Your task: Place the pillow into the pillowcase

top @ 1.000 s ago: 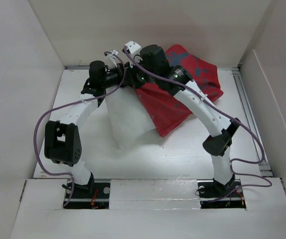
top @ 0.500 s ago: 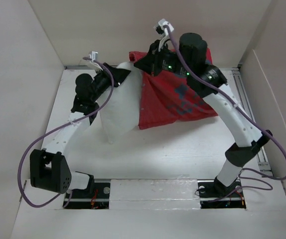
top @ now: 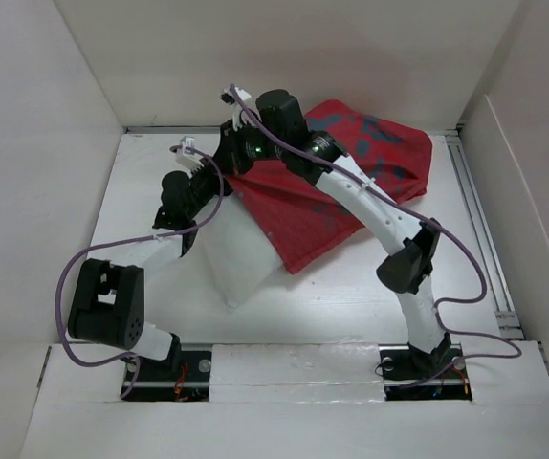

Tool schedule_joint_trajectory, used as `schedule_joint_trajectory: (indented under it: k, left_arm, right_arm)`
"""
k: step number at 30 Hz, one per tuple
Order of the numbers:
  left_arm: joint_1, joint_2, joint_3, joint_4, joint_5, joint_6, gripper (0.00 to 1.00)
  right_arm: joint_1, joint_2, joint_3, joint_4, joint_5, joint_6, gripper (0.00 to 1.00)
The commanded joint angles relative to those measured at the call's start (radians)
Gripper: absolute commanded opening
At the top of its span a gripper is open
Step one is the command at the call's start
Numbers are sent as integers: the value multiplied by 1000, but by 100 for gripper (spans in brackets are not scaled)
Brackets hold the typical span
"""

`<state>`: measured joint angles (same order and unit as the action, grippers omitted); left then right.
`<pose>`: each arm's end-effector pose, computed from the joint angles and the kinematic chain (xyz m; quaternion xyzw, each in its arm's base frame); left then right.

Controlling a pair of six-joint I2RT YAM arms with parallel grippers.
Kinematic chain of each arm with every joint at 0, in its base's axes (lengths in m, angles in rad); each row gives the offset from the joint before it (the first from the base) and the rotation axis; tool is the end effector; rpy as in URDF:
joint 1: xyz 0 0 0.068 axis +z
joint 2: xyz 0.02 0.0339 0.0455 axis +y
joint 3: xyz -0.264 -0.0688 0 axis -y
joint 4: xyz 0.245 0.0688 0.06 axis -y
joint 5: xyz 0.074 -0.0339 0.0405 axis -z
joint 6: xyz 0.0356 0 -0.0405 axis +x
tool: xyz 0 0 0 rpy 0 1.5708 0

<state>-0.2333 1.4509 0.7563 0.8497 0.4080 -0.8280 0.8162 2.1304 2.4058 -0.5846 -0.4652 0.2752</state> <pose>0.3085 -0.0878 0.2814 -0.0394 0.6539 -0.4901 0.5750 0.3174 0.3609 0.4294 -0.3410 0.7209 0.4570 0.3939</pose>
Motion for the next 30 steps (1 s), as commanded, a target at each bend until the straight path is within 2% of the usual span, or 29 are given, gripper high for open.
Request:
schedule_joint_trajectory:
  k: [1, 2, 5, 8, 9, 12, 16, 17, 18, 22, 24, 27, 28, 29, 30]
  left_arm:
    - [2, 17, 71, 199, -8, -32, 0]
    - [2, 26, 90, 200, -8, -33, 0]
    - [22, 72, 120, 210, 22, -59, 0]
    - [22, 92, 129, 219, 44, -59, 0]
    - [22, 92, 114, 219, 45, -59, 0]
    - [22, 92, 51, 299, 20, -89, 0]
    - [22, 135, 51, 313, 20, -99, 0]
    - [22, 135, 40, 295, 9, -88, 0]
    - [22, 122, 29, 211, -68, -45, 0]
    - [22, 127, 41, 144, -110, -17, 0]
    - [22, 161, 70, 95, -130, 9, 0]
    - [31, 174, 161, -101, -193, 70, 0]
    - [31, 174, 196, -256, -257, 93, 19]
    - [31, 174, 268, -340, -294, 108, 34]
    - [31, 174, 305, -424, -328, 124, 55]
  right_arm:
    - [149, -187, 18, 359, -387, 178, 0]
    - [176, -213, -49, 415, -461, 211, 0]
    - [198, -306, -140, 457, -455, 196, 0]
    - [131, -369, -383, 491, -354, 151, 0]
    - [67, -378, -512, 521, -342, 151, 0]
    - [-44, -296, -641, 676, -384, 249, 0]
    - [-109, -132, -619, 663, -337, 249, 0]
    - [-109, -91, -608, 663, -337, 249, 0]
    - [-109, -67, -572, 651, -295, 249, 0]
    - [-92, -14, -495, 614, -303, 240, 0]
    - [-83, -3, -426, 592, -313, 230, 11]
    - [-80, -42, -433, 572, -259, 202, 30]
    - [-89, -59, -445, 572, -231, 202, 35]
    - [-113, -72, -454, 560, -189, 202, 57]
    - [-126, -72, -445, 546, -188, 202, 65]
